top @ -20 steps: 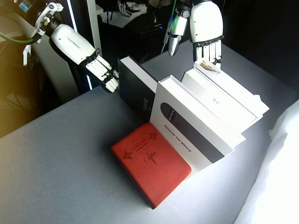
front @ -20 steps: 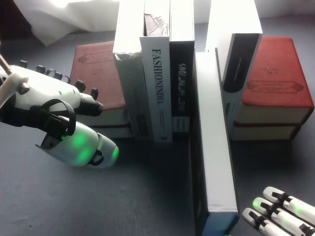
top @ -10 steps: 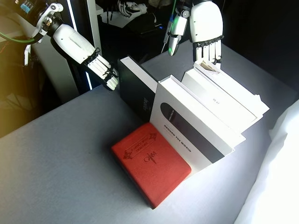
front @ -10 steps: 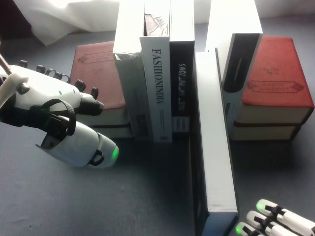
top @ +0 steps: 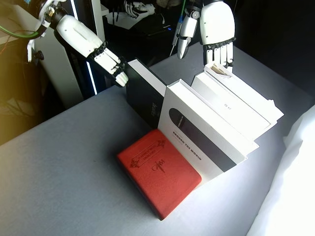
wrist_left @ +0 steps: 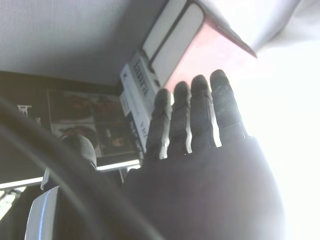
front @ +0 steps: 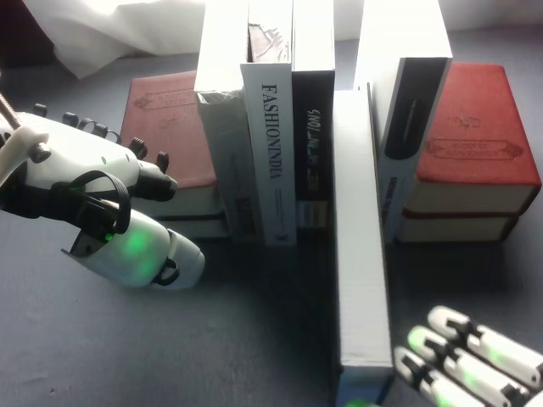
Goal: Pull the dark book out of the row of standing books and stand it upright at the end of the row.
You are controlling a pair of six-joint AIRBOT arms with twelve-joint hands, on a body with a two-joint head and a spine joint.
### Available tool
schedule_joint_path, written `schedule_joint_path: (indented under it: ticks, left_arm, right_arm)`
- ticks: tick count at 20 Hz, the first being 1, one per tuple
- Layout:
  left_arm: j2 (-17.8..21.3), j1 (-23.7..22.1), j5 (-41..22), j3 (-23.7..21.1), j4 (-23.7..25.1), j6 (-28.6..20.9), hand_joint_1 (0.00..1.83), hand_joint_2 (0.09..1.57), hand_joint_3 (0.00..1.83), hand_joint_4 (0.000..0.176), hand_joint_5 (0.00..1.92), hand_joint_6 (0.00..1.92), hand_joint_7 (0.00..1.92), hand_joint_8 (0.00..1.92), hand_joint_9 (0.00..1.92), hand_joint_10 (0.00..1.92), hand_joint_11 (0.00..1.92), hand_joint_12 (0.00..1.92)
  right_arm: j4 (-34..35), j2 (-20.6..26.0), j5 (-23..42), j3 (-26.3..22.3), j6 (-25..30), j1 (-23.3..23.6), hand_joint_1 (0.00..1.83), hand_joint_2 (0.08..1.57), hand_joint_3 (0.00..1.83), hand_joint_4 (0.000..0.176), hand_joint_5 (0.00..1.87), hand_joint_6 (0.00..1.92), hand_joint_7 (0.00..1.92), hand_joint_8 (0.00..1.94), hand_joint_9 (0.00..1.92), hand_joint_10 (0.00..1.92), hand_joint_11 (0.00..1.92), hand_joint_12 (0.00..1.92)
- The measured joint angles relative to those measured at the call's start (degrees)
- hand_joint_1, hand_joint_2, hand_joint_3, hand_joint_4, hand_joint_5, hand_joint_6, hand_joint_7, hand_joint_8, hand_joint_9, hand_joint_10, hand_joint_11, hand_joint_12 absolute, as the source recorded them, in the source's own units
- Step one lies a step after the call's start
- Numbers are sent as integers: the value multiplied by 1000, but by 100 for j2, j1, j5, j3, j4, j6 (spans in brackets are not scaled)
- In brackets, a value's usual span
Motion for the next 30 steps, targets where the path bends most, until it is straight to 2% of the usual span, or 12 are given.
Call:
schedule_joint_path:
  ticks: [9,12,20,23,30]
  left_arm:
    - [2,-17,9,0,-4,-4,0,1271,1,0,118,4,106,4,55,1,14,37]
    - [0,-17,15,0,-4,-4,0,1272,0,0,136,9,116,5,69,5,35,47]
    - [0,-17,15,0,0,-2,0,1273,1,0,133,2,118,0,76,2,28,50]
    - [0,-17,20,0,9,-2,0,1268,0,0,141,5,124,4,85,5,42,57]
    - [0,-17,17,0,15,-2,0,1277,2,0,141,11,133,13,87,12,37,59]
  right_arm:
    - [118,0,229,-37,-15,627,0,1084,2,0,0,0,0,0,0,0,0,0]
    - [138,0,238,-37,-15,702,0,1081,0,0,0,0,0,0,0,0,0,0]
    - [107,37,70,-68,-42,402,0,1081,0,0,0,0,0,0,0,0,0,0]
    - [35,72,-22,-120,-42,79,0,1081,0,0,0,0,0,0,0,0,0,0]
    - [81,79,-70,-142,28,175,0,1085,1,0,0,0,0,0,0,0,0,0]
